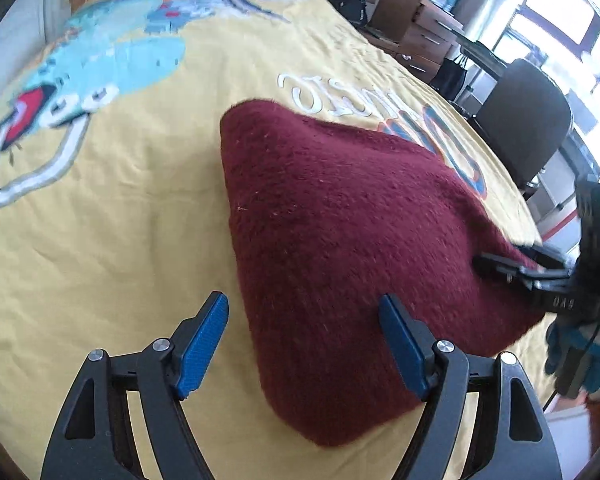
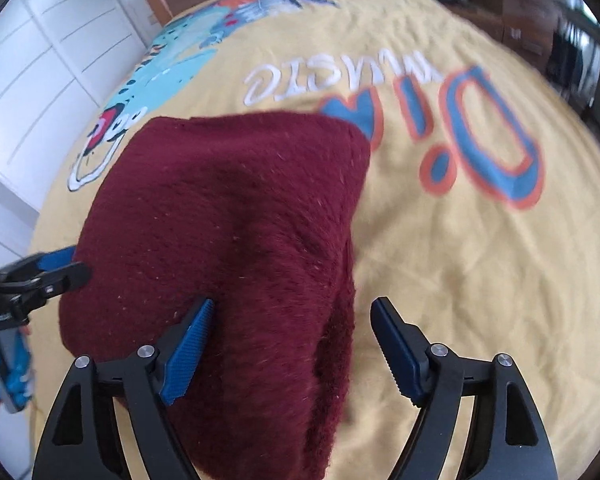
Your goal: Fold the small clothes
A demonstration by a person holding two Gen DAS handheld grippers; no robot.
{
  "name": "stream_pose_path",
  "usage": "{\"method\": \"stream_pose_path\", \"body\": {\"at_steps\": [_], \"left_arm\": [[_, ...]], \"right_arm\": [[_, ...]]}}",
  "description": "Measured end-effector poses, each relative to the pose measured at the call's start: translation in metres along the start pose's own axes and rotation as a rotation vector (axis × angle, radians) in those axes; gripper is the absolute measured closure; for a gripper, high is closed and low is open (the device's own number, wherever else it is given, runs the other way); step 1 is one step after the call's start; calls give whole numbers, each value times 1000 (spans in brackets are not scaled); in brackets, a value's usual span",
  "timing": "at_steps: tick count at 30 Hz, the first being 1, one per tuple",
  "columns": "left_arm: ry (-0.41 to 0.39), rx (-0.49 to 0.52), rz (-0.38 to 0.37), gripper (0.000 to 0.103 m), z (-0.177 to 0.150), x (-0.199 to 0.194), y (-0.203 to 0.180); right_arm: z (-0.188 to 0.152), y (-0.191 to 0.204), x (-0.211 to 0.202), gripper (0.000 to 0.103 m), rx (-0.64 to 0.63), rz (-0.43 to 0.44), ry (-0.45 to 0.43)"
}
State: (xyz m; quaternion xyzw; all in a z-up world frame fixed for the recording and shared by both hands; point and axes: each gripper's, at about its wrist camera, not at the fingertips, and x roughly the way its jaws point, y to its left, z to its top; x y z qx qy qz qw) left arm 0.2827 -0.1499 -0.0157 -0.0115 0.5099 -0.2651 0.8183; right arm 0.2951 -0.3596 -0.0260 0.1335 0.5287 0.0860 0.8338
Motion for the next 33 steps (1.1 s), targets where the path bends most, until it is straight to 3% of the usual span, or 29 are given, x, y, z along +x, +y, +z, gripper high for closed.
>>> {"method": "stream_pose_path", "body": {"at_steps": [5, 10, 11, 16, 22, 27, 33], "left_arm": [[93, -51, -51, 16, 13, 28, 11], [179, -67, -126, 16, 18, 49, 12], [179, -67, -146, 19, 19, 51, 12], [117, -40, -215, 43, 15, 43, 9], [51, 130, -86, 58, 14, 13, -16], [-6, 112, -51, 60, 13, -21, -4], [-75, 82, 14, 60, 3, -72, 34]], "right_arm": [[2, -7, 25, 22, -10, 86, 89], [2, -19, 40, 26, 37, 207, 122], [2, -21, 40, 35, 46, 230, 122], [-1, -20, 33, 51, 47, 264, 94], [0, 22, 5, 61, -101, 111, 23], [4, 73, -13, 65, -211, 68, -41], [2, 129, -10, 65, -296, 100, -57]]}}
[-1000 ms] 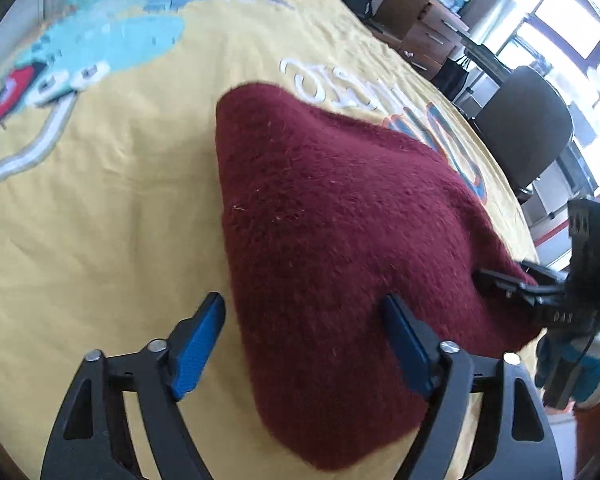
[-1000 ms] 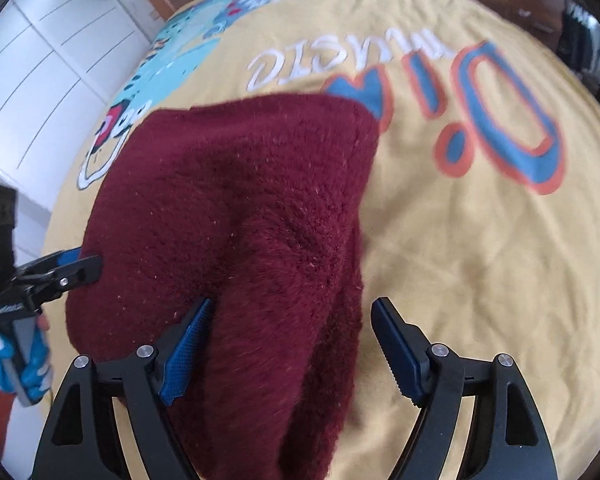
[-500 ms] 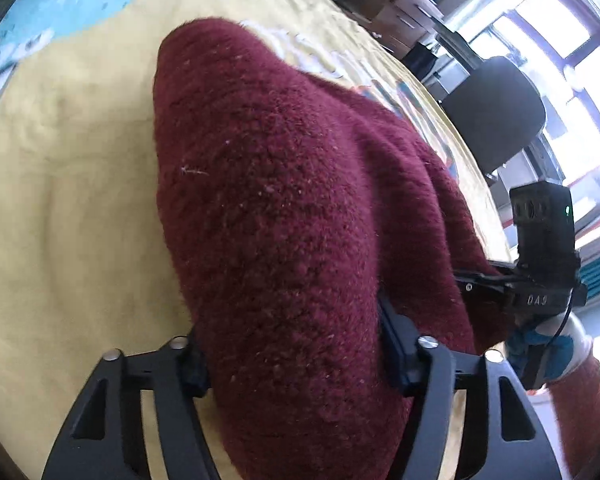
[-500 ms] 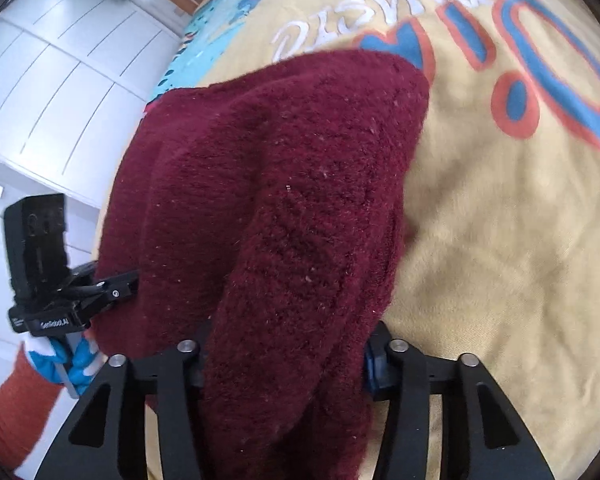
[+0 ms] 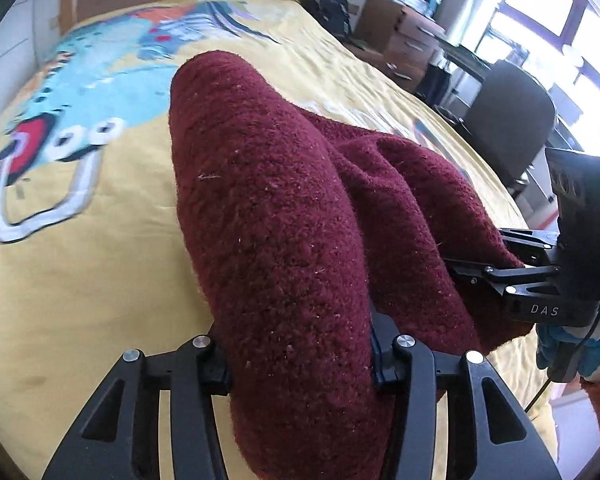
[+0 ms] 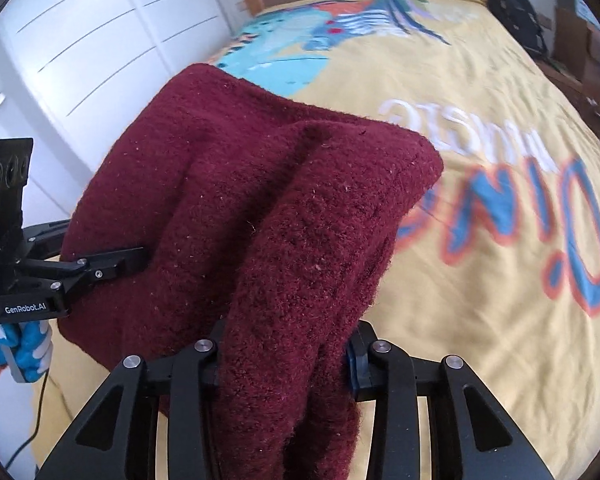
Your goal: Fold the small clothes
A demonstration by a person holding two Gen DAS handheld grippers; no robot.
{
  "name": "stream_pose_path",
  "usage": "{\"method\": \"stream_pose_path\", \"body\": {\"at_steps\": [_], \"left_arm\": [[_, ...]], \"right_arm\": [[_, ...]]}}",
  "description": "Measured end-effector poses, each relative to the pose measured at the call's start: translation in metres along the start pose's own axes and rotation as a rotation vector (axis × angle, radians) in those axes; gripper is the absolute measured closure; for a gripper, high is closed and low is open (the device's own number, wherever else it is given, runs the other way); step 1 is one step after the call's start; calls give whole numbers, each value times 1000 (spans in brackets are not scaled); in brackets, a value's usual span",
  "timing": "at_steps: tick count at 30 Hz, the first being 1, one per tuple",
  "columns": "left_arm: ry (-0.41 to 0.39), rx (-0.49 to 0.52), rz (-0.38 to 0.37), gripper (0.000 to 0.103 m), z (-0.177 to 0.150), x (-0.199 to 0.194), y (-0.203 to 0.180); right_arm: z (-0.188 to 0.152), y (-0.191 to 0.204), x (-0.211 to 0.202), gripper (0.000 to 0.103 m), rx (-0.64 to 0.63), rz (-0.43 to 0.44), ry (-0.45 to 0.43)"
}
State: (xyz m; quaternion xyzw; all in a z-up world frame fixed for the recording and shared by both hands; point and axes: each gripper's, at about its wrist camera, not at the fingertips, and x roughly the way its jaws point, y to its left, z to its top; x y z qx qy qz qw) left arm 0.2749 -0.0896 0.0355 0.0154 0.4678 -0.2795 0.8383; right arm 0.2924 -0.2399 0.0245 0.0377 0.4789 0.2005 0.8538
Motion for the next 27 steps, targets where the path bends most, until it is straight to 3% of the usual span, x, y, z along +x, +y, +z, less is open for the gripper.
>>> {"method": "stream_pose_path", "body": {"at_steps": [2, 6, 8, 10, 11, 13, 17, 23, 27], "left_arm": [[-6, -19, 18, 60, -9, -11, 12], [51, -100, 50, 56, -38, -4, 51], [85, -134, 75, 49, -49, 9, 63], [63, -180, 75, 34, -54, 5, 73], [47, -196, 86, 33, -55, 0, 76], [29, -193, 110, 31, -58, -10, 76], [12, -184, 148, 29, -60, -20, 66], [3, -262, 160, 26, -59, -22, 65], [-11, -252, 204, 27, -57, -37, 58]], "right_arm": [[0, 13, 13, 65, -23, -4, 24], [-12, 31, 39, 66, -65, -93, 80], [-15, 30, 36, 63, -62, -106, 72], [-20, 31, 28, 59, -67, -136, 64], [-23, 28, 21, 57, -60, -144, 56], [-16, 29, 14, 56, -46, -161, 39], [-36, 14, -11, 51, 13, -175, 13], [-40, -8, -23, 49, 93, -216, 0], [-46, -9, -39, 48, 135, -271, -10]]}}
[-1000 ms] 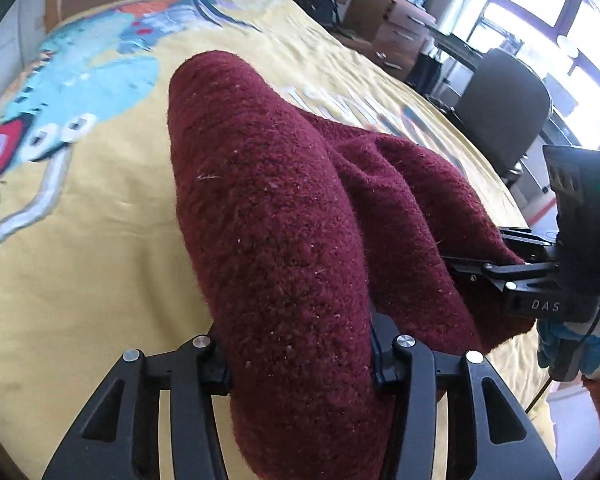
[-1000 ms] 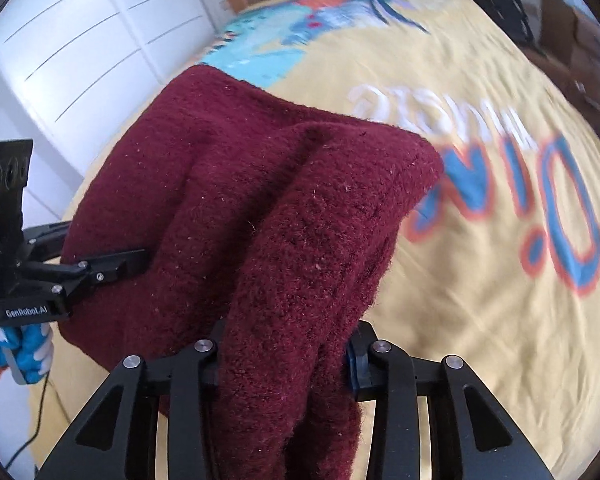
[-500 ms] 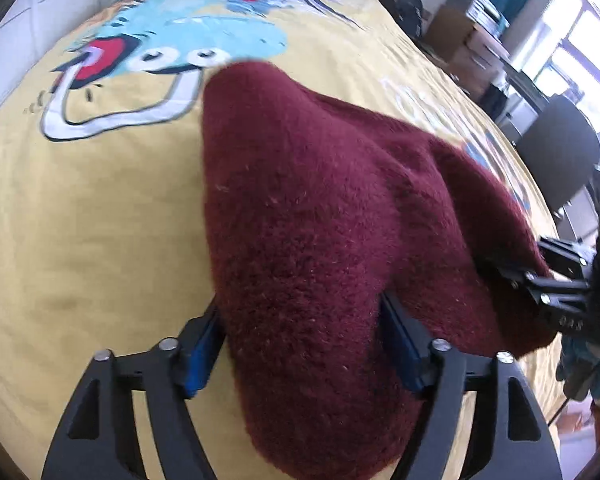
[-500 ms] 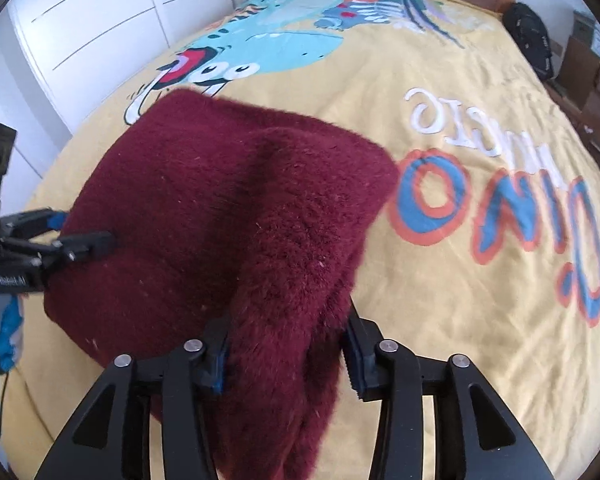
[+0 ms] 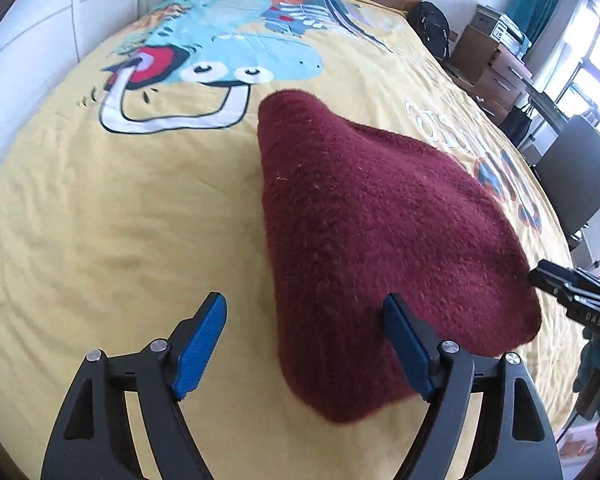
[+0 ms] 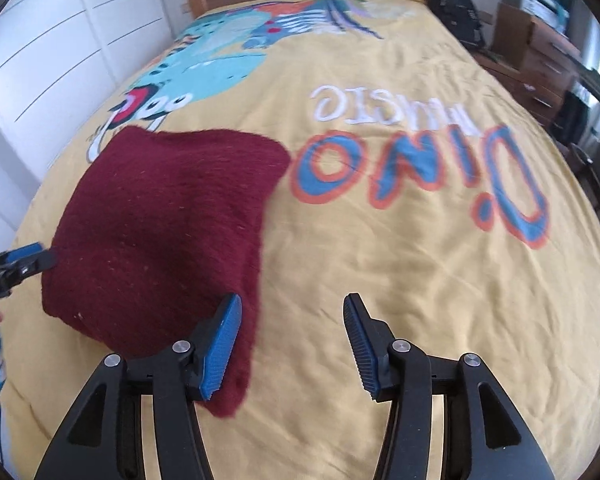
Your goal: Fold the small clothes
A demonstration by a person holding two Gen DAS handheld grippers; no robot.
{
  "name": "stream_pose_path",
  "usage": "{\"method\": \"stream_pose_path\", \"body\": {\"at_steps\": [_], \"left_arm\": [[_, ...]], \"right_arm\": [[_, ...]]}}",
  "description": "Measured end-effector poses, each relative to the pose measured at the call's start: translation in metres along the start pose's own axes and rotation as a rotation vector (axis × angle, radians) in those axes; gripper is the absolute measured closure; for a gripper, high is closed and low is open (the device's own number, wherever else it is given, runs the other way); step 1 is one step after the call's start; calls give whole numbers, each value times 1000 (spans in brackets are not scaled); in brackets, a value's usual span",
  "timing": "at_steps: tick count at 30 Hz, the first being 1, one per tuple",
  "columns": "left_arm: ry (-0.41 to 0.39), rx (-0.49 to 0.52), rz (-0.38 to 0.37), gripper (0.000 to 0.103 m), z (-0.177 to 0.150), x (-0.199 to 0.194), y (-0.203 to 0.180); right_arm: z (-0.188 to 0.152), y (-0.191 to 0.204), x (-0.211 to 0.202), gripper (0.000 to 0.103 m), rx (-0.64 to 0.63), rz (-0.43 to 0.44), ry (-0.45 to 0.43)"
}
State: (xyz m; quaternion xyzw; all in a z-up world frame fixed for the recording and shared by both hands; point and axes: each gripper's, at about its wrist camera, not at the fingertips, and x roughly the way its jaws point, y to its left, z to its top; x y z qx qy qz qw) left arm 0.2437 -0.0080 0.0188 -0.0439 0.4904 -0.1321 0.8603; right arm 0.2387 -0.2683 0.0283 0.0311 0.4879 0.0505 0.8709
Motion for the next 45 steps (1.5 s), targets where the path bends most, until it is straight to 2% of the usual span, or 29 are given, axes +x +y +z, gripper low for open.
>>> {"method": "stream_pose_path", "body": {"at_steps": [6, 16, 19, 20, 21, 24, 29, 31, 34, 45], "left_arm": [[-52, 11, 48, 26, -25, -39, -8], [-152, 41, 152, 25, -85, -113, -27], [-178, 48, 170, 24, -107, -134, -33], [-196, 53, 180, 23, -116, -143, -36], [-207, 57, 187, 20, -121, -148, -37], [-244, 74, 215, 11, -141, -166, -44], [-260, 77, 232, 9, -170, -185, -48], [-265, 80, 238, 1, -180, -192, -49], [-275, 99, 255, 1, -194, -202, -52], [-344, 114, 276, 1, -222, -232, -59]], "right_arm": [[-13, 7, -29, 47, 18, -9, -23], [-76, 60, -110, 42, -26, 7, -124], [-97, 73, -136, 37, -25, -4, -156], [-102, 76, -141, 32, -24, -8, -166], [-110, 80, -151, 26, -19, -20, -183], [-130, 86, -169, 24, -2, -40, -208], [-163, 91, -188, 20, 35, -63, -220], [-175, 95, -194, 17, 36, -75, -224], [-191, 100, -204, 1, 27, -90, -238], [-223, 108, -228, 0, -8, -141, -292]]}}
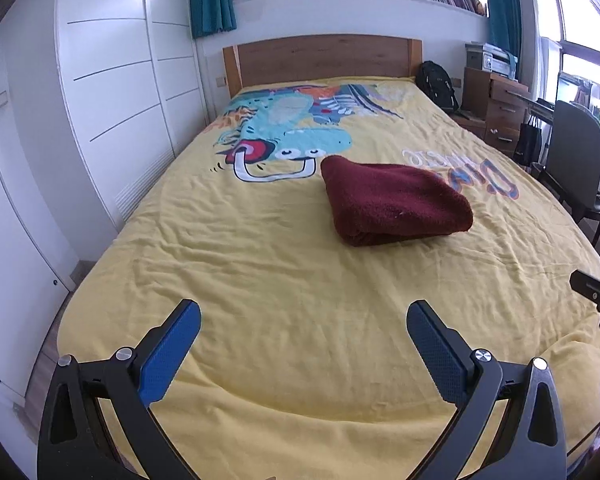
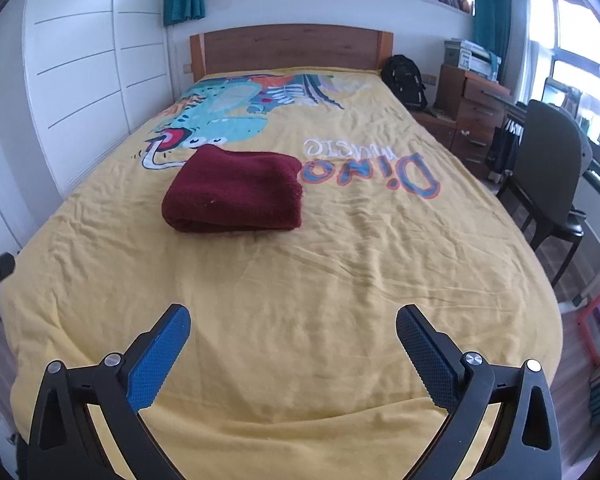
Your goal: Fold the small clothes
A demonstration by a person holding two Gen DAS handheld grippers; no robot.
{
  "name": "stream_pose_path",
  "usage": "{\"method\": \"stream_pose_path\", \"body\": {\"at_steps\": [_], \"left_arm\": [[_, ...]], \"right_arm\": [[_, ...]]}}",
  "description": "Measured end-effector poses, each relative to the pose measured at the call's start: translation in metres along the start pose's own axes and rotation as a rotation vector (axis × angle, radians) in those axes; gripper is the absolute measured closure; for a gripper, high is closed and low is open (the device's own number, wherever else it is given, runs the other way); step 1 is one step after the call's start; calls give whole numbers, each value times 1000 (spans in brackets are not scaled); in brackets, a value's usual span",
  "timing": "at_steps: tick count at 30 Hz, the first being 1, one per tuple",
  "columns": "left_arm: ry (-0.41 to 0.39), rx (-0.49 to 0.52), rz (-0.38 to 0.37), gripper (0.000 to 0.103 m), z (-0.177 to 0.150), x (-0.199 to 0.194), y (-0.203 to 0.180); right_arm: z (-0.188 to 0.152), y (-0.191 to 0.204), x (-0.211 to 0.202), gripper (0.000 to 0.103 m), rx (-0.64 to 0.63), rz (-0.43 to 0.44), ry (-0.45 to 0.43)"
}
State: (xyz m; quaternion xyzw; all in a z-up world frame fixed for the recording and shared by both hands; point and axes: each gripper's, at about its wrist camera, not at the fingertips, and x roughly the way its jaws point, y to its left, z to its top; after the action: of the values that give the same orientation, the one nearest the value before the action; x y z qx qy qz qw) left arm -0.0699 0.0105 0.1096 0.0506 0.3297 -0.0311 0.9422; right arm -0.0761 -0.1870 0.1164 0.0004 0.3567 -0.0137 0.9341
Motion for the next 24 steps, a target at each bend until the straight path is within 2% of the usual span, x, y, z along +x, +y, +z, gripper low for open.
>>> {"method": "stream_pose_path", "body": {"at_steps": [4, 12, 17, 24], "left_arm": [[-26, 11, 8, 1, -3, -9, -3], [-71, -39, -53, 1, -5, -23, 1], [-107, -51, -27, 1, -7, -32, 2], [-136, -54, 53, 1, -8, -34, 3]], "right_arm": [[-5, -4, -8, 0, 1, -13, -21], [-11, -15, -23, 0, 19, -35, -56], [-14, -20, -32, 0, 32, -51, -83], [-18, -28, -34, 0, 53, -73, -92]]}}
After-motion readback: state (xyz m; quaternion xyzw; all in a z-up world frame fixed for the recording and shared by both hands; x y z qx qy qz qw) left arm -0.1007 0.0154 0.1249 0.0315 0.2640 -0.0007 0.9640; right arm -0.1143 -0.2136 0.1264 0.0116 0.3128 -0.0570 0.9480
